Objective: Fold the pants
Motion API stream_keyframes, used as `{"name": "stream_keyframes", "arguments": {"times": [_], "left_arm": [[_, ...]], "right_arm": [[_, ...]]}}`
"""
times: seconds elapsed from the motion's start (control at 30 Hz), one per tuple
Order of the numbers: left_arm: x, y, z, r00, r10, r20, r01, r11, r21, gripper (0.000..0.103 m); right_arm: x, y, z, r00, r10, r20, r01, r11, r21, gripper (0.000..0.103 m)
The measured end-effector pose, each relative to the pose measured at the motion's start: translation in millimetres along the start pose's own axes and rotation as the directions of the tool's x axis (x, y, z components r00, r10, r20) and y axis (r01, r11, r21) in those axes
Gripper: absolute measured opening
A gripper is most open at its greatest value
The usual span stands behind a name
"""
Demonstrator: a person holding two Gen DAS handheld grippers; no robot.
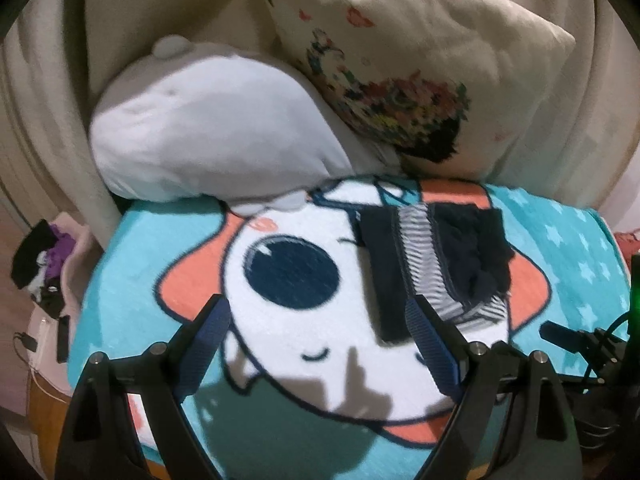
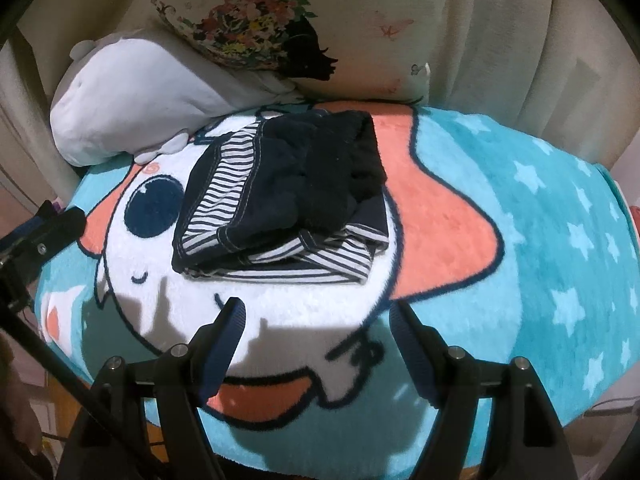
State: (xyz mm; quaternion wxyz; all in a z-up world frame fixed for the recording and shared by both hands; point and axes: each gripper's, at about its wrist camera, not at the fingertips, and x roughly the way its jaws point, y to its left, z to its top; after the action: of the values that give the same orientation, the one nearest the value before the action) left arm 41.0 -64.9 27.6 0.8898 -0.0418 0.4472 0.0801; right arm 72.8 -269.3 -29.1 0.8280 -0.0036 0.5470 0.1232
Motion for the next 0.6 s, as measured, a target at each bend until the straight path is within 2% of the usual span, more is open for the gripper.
{"name": "stream_keyframes", "arguments": {"times": [0.23,0.3,0.4,0.47,0.5,0.6], "left_arm": [[-6.5,4.9,5.6,0.998,0.03,0.048,-0.029,0.999,-0.033,0.089],[-11.4,5.5,7.4,0.994,0.076,0.08,-0.073,0.996,-0.046,0.089],[-24.8,8.3,10.3,0.976,0.148,0.16,-0.138,0.988,-0.072,0.093],[-34.1,11.0,12.8,0.964,0.151,0.218,-0.136,0.987,-0.083,0.097],[-37.5,12.4,14.7,0.96,0.153,0.234,-0.137,0.987,-0.085,0.102],[-41.2,18.1,20.9,0.961,0.137,0.241,-0.117,0.989,-0.095,0.103]], "right_arm": [[5.7,0.8,8.4,1.0,0.017,-0.003,-0.017,1.0,-0.012,0.079],[6.4,1.1,10.2,1.0,0.021,0.0,-0.021,1.0,-0.017,0.079],[7.2,1.3,13.1,1.0,0.027,0.004,-0.027,0.999,-0.022,0.079],[6.5,1.6,14.8,1.0,0.029,0.011,-0.029,0.999,-0.024,0.079],[5.7,1.9,15.8,0.999,0.032,0.017,-0.031,0.999,-0.027,0.079],[3.8,4.0,18.2,0.999,0.034,0.029,-0.033,0.999,-0.036,0.079]]}}
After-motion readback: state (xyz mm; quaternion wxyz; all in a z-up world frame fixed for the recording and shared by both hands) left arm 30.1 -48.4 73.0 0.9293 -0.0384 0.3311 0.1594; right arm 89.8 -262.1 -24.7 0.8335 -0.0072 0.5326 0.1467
